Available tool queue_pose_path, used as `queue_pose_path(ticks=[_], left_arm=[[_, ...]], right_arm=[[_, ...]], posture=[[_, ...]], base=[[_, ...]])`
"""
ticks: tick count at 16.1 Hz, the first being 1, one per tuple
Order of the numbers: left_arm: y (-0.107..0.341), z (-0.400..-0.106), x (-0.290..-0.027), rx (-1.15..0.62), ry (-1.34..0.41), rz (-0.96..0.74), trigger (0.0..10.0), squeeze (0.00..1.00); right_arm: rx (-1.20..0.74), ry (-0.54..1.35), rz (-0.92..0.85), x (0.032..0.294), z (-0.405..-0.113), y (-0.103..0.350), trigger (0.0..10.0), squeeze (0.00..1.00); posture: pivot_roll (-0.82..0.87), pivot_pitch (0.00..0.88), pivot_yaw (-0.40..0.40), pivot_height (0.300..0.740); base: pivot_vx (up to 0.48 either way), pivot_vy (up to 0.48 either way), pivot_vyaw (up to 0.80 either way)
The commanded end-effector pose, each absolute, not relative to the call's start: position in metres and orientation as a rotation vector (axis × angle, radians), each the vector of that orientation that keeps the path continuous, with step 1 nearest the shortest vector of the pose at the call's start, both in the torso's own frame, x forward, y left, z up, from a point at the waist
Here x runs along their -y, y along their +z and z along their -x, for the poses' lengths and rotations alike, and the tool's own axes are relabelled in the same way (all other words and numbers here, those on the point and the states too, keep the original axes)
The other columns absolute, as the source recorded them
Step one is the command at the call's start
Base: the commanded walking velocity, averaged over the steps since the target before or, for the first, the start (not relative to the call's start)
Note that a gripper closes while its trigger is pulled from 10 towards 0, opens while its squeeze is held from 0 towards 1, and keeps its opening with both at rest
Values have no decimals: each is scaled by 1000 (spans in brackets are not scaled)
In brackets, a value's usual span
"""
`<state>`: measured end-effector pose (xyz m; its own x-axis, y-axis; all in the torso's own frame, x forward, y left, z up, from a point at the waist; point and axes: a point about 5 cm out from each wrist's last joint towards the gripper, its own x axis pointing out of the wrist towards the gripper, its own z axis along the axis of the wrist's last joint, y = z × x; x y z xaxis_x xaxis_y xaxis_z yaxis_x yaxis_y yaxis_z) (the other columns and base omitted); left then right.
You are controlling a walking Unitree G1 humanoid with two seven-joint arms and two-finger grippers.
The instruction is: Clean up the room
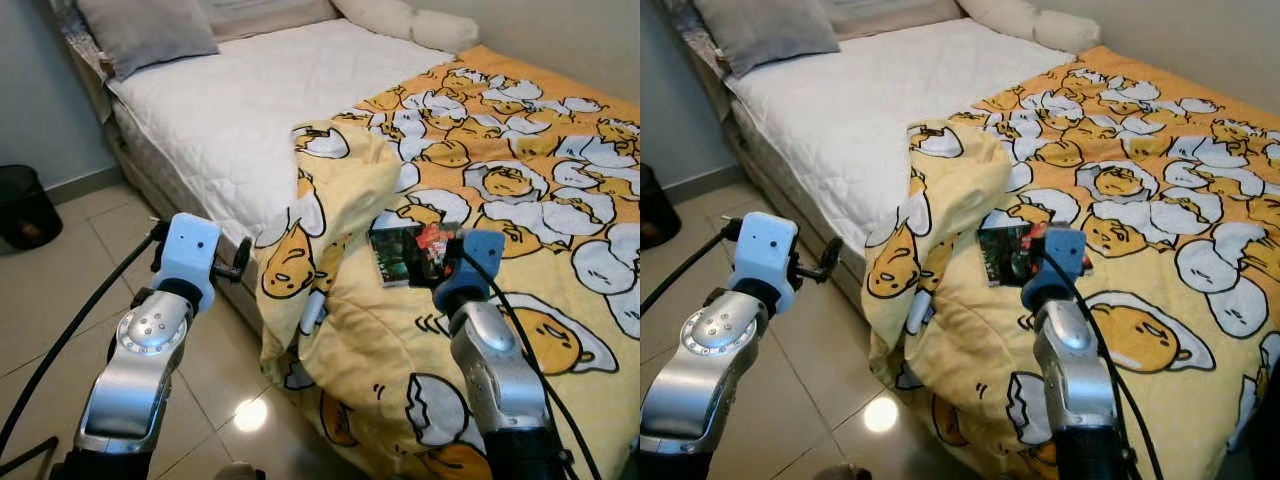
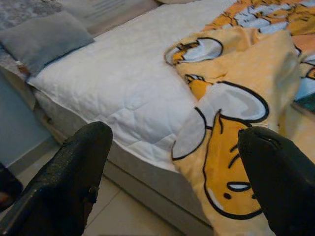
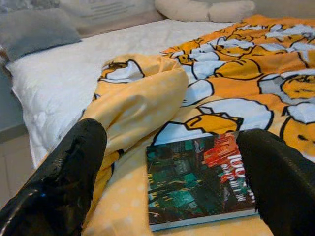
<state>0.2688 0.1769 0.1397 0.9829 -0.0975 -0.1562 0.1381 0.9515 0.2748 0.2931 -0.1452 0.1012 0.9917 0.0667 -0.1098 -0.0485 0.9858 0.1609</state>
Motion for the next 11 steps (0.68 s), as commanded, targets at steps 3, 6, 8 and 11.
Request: queue_pose_path(ticks=[3,6,8,11], left_arm=[[145,-270,-177,-121,-120,-292,10000,0],[144,-275,-178,-117,-114,-290,10000,0],[144,-276,-178,-114,-112,-288,10000,0],[146,-276,-177,-98,-110,-273,10000,0]], right_arm=[[-103,24,-128,150,-294,104,10000,506],[-82,28,-88,148,-295,107,10000,0],[-104,10,-116,150,-295,107,10000,0],[-161,23,-151,148,-295,101,10000,0]], posture=[[5,0,-6,740],[-13,0,-4,740],[-7,0,-10,740],[-3,0,-11,740]], base=[[0,238,-800],[0,423,-800],[0,384,-800],[0,0,-267]])
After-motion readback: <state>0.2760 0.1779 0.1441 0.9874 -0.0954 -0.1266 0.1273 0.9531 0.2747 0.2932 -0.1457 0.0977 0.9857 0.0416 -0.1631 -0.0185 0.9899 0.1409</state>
